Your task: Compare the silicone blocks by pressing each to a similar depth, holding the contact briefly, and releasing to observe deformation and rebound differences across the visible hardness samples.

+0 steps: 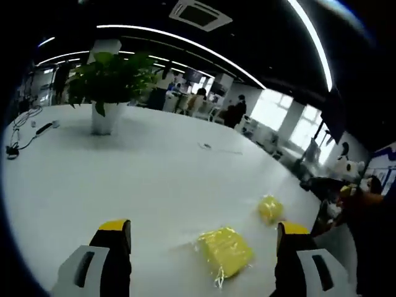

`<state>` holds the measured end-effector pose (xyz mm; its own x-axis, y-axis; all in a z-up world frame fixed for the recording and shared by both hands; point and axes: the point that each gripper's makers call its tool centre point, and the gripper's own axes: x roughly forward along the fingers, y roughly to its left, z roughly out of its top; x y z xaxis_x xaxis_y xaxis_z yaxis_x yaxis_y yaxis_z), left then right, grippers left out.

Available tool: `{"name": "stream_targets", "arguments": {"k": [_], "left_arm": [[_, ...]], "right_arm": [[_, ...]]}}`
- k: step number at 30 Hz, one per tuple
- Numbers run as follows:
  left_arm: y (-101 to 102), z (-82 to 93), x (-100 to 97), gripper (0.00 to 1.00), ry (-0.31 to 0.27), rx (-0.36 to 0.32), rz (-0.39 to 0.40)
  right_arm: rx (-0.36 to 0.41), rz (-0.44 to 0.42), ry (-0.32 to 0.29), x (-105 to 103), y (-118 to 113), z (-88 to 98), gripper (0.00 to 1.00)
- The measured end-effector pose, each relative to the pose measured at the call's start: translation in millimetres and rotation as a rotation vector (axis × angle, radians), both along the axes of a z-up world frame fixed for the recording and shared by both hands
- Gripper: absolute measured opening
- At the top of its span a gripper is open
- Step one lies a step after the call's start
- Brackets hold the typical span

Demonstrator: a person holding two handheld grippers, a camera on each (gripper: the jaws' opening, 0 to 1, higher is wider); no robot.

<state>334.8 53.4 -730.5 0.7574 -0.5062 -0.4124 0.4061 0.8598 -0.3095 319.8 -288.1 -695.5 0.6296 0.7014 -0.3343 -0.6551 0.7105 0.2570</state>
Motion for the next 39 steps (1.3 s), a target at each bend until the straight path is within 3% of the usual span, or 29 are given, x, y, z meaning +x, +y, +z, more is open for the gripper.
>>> {"name": "stream_targets", "arguments": {"k": [6,8,9,10,13,16,19,22,27,30,39], "left_arm": [[8,37.5,-10.8,1.0,-0.059,-0.028,0.029],[14,44.7,-15.6,1.0,-0.086,-0.004,0.032],[27,44.6,-18.0,1.0,-0.114,0.067,0.052],[31,43.4,-22.3,1.0,-0.119,0.086,0.046],[44,38.7,-37.5,1.0,-0.073,0.005,0.069],[52,36.3,-44.7,1.0,-0.073,0.027,0.082],[53,33.3,-53.5,1.0,-0.053,0.049,0.075],[57,34.5,-58.8,1.0,-0.046,0.016,0.102],[61,34.6,-59.9,1.0,-0.036,0.04,0.102],[60,40.1,-60.1,1.0,-0.051,0.024,0.106],[54,31.9,-66.8,1.0,-0.031,0.021,0.083]], "right_arm": [[-0.008,-0.01,0.012,1,-2,-6.6,0.96],[-0.007,-0.012,0.008,2,-3,-7.4,0.96],[-0.007,-0.011,0.006,2,-4,-7.3,0.96],[-0.014,-0.011,0.007,2,-5,-8.5,0.96],[-0.041,-0.019,0.011,0,-11,-14.5,0.96],[-0.057,-0.034,0.011,1,-17,-17.6,0.96],[-0.058,-0.026,-0.046,3,-21,-13.6,0.96],[-0.131,0.007,-0.007,-1,-27,-25.2,0.96],[-0.104,0.007,0.081,-3,-34,-31.1,0.96],[-0.103,-0.008,0.059,-3,-36,-28.0,0.96],[-0.156,0.014,0.051,-7,-36,-34.6,0.96]]}}
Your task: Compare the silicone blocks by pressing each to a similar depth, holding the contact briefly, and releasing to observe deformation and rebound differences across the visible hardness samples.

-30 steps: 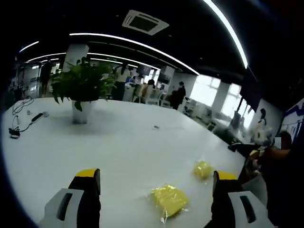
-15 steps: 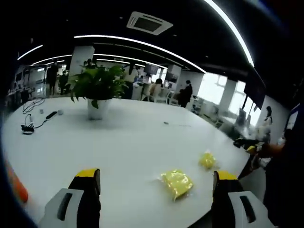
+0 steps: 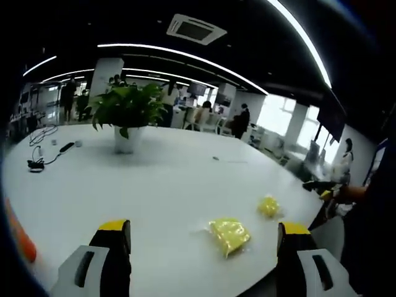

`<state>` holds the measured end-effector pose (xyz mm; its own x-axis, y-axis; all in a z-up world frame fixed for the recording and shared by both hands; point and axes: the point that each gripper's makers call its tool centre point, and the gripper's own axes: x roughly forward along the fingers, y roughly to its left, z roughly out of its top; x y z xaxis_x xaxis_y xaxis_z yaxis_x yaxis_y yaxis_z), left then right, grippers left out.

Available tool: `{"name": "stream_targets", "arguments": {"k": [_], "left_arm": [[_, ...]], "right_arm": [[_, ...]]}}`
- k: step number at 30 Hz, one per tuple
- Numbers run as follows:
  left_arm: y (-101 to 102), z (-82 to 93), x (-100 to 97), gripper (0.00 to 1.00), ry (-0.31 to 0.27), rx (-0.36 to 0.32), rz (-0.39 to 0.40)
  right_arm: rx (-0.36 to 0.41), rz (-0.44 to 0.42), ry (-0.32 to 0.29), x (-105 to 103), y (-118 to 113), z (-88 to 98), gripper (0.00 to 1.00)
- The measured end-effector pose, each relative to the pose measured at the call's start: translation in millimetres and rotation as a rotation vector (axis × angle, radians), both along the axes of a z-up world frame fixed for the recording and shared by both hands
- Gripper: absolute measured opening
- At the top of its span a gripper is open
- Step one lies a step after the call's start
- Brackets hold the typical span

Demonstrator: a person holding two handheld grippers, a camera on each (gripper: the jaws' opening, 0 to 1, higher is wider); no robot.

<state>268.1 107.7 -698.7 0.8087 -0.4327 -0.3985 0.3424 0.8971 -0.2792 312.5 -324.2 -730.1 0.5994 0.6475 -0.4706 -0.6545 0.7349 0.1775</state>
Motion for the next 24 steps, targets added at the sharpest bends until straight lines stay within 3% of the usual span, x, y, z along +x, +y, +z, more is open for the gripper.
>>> {"name": "stream_targets", "arguments": {"k": [14,18,24], "left_arm": [[-10,7.6,10.6,1.0,-0.005,-0.042,-0.021],[-24,9.8,17.1,1.0,-0.014,-0.03,-0.051],[-49,-1.1,27.7,1.0,0.032,-0.024,-0.081]], "right_arm": [[0.001,-0.035,-0.005,-8,-14,-1.6,0.96],[0.008,-0.049,-0.012,-8,-20,3.7,0.96],[0.026,-0.057,-0.023,-9,-27,4.0,0.96]]}}
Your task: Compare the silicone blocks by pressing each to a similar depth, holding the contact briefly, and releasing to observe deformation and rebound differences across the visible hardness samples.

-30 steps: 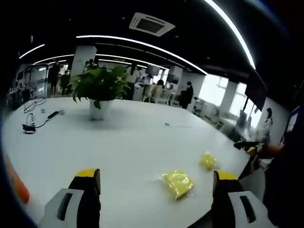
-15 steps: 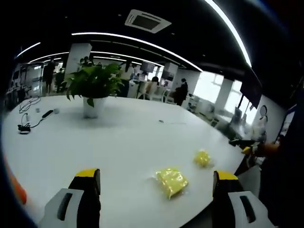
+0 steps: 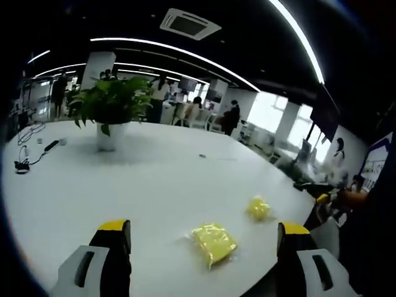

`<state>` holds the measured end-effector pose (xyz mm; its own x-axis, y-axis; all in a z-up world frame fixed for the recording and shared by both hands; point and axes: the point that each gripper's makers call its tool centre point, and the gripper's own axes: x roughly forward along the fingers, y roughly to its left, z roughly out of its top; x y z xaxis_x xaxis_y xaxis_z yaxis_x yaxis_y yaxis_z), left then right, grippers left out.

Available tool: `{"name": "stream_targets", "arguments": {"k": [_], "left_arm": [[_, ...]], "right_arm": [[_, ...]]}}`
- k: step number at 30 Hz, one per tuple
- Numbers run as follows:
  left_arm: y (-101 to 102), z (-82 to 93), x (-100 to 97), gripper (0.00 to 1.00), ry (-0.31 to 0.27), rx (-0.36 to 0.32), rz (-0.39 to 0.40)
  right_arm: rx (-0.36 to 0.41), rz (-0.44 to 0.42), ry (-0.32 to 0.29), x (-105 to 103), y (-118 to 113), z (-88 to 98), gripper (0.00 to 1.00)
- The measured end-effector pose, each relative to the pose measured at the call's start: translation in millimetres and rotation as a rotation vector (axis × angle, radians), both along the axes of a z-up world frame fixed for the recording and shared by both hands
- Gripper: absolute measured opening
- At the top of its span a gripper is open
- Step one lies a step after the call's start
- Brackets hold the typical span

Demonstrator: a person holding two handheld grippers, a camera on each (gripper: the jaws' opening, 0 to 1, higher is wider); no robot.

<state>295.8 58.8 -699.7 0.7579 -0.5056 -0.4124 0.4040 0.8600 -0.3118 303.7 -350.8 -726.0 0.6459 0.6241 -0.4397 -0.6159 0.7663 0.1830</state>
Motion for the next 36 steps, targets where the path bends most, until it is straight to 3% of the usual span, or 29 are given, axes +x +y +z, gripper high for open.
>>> {"name": "stream_targets", "arguments": {"k": [3,7,9,15,23,25,34,36], "left_arm": [[-16,-1.5,8.7,1.0,0.002,-0.024,-0.011],[-39,-6.6,24.7,0.99,0.013,-0.055,-0.03],[-48,-11.0,39.8,0.97,0.009,-0.098,0.022],[-91,-38.3,65.0,1.0,0.053,-0.126,-0.032],[-136,-48.5,85.4,1.0,0.087,-0.143,-0.11],[-150,-54.9,89.7,0.99,0.141,-0.199,-0.119],[-181,-87.9,107.3,0.94,0.238,-0.174,-0.159],[-190,-90.7,110.6,0.94,0.265,-0.209,-0.162]], "right_arm": [[0.048,-0.003,0.019,-3,2,4.1,0.96],[0.03,-0.012,0.017,-1,-2,4.9,0.96],[0.029,-0.018,0.011,0,-4,6.6,0.96],[0.032,-0.031,0.012,1,-7,1.0,0.96],[0.033,-0.049,0.014,-6,-10,-2.7,0.96],[0.031,-0.046,0.021,-10,-10,-3.8,0.96],[0.032,-0.06,0.014,-9,-9,-3.3,0.96],[0.039,-0.066,0.014,-9,-8,-4.2,0.96]]}}
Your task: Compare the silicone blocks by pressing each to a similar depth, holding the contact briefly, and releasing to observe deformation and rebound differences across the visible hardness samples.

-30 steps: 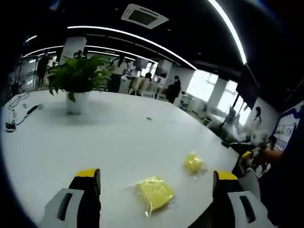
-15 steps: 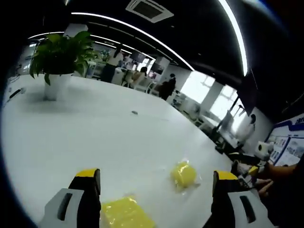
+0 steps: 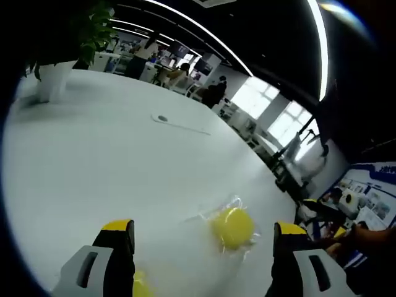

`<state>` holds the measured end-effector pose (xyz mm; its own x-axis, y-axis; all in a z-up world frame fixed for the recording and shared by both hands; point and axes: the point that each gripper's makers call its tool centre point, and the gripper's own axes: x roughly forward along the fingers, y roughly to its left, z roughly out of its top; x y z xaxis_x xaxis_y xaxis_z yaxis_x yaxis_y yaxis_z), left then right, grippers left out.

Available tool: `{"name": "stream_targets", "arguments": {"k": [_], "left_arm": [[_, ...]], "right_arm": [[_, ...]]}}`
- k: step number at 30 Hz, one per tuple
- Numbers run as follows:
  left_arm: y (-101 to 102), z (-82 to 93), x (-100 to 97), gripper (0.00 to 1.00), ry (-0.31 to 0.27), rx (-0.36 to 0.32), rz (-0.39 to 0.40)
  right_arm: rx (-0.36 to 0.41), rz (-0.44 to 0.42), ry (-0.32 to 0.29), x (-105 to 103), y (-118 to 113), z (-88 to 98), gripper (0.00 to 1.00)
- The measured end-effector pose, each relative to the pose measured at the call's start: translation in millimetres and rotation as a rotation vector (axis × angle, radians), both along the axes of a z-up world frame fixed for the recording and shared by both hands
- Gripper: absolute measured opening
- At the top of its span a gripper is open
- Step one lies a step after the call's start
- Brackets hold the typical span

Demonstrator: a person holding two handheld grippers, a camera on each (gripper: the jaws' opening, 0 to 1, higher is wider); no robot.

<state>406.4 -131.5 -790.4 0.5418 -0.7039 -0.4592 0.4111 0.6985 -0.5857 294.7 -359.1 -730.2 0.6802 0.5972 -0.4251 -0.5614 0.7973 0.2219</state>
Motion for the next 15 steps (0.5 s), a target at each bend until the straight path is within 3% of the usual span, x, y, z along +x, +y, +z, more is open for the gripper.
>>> {"name": "stream_targets", "arguments": {"k": [7,9,13,15], "left_arm": [[-28,-16.4,13.3,0.91,0.044,-0.017,-0.008],[-37,-23.1,15.2,0.86,0.092,-0.049,0.019],[-49,-30.6,16.5,0.79,0.103,-0.046,0.024],[-51,-34.7,16.2,0.69,0.117,-0.041,0.026]], "right_arm": [[0.004,-0.001,0.01,-4,2,-2.7,0.96],[0.006,0.004,0.014,-5,4,-3.0,0.96],[0.0,0.011,0.027,-8,5,-5.1,0.96],[0.003,0.0,0.028,-8,2,-4.5,0.96]]}}
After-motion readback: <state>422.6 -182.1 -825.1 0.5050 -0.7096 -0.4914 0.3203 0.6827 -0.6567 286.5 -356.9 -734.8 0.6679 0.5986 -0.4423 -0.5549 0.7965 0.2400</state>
